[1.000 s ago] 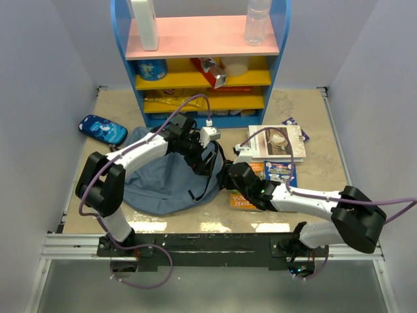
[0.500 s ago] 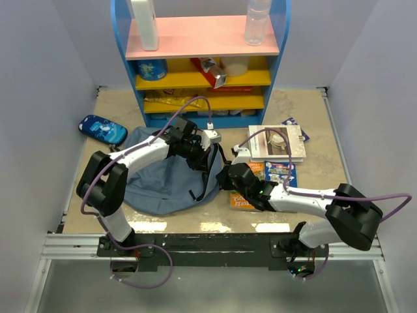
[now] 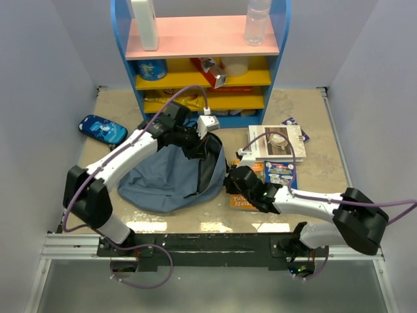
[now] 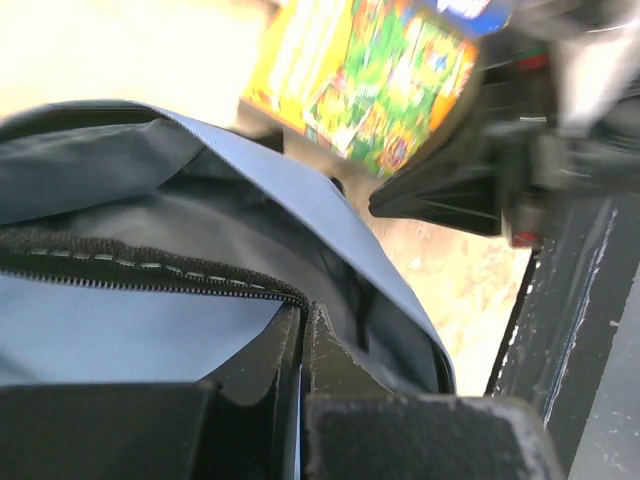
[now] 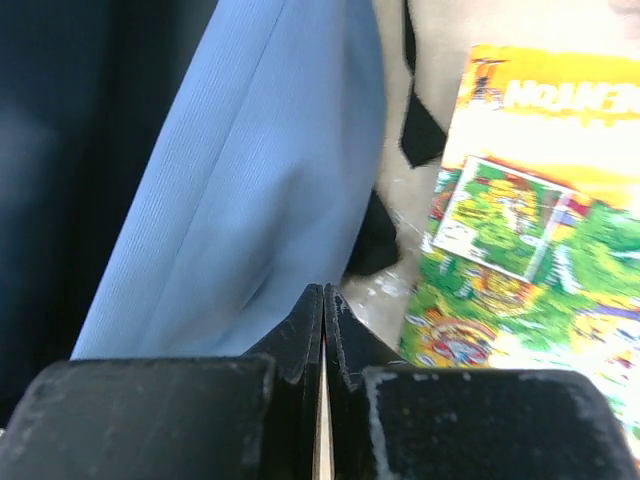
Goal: Pack the student bag
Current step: Unzip the student bag at the center of the board.
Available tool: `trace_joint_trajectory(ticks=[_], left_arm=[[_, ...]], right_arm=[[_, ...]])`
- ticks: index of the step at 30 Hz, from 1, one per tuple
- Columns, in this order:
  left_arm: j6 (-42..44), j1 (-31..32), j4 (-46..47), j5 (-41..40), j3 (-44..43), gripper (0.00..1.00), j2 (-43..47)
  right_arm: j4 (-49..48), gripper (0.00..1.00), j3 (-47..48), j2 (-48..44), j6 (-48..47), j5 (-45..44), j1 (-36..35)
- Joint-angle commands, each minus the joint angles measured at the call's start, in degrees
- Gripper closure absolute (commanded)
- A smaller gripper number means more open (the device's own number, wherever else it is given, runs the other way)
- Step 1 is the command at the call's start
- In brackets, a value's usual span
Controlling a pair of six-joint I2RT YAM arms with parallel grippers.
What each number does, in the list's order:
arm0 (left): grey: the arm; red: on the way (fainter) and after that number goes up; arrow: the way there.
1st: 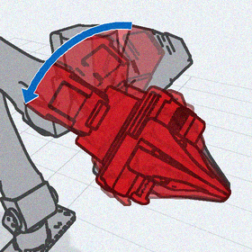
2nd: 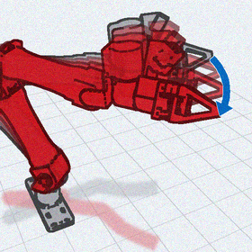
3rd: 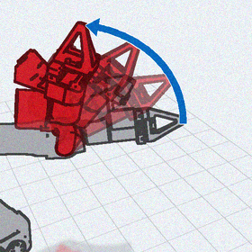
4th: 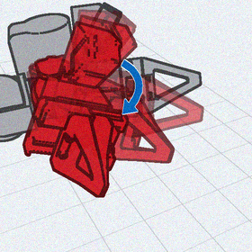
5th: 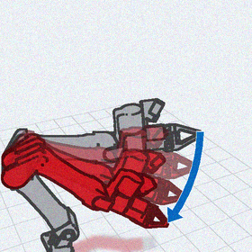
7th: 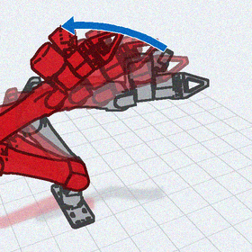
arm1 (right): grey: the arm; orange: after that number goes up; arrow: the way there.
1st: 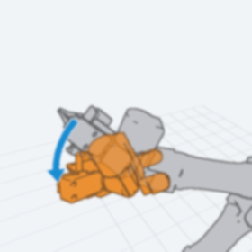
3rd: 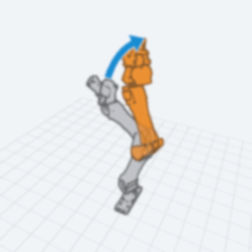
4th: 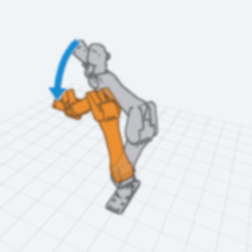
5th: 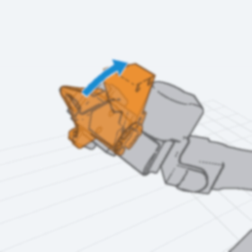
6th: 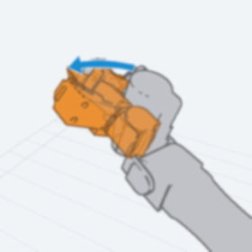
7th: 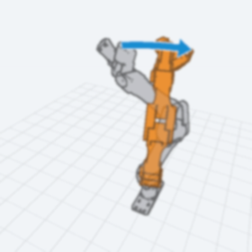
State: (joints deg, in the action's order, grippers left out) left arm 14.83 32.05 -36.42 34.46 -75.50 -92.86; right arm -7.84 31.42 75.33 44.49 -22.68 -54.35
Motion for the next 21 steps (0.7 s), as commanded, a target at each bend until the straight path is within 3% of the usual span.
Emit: trace_joint_trajectory(ticks=[1,6,11,16,21], left_arm=[[3.18,0.29,-4.79,1.23,-6.67,1.0,8.57],[5.12,0.38,-8.05,0.09,-3.96,1.0,12.0],[6.52,0.29,-10.06,-0.88,-0.18,1.0,14.1],[7.49,0.29,-9.98,-3.87,4.3,1.0,17.27],[8.46,0.29,-10.59,-4.93,3.35,1.0,18.77]], right_arm=[[3.44,1.0,1.79,-7.55,-0.37,-3.95,0.12],[2.57,0.99,7.51,-12.22,-1.86,-3.43,0.12],[0.72,1.0,12.78,-7.22,-1.86,-0.79,-0.06],[-1.04,1.0,12.27,-6.16,-1.6,0.26,-0.23],[-2.96,1.0,7.27,-2.3,1.29,2.54,-0.32]])
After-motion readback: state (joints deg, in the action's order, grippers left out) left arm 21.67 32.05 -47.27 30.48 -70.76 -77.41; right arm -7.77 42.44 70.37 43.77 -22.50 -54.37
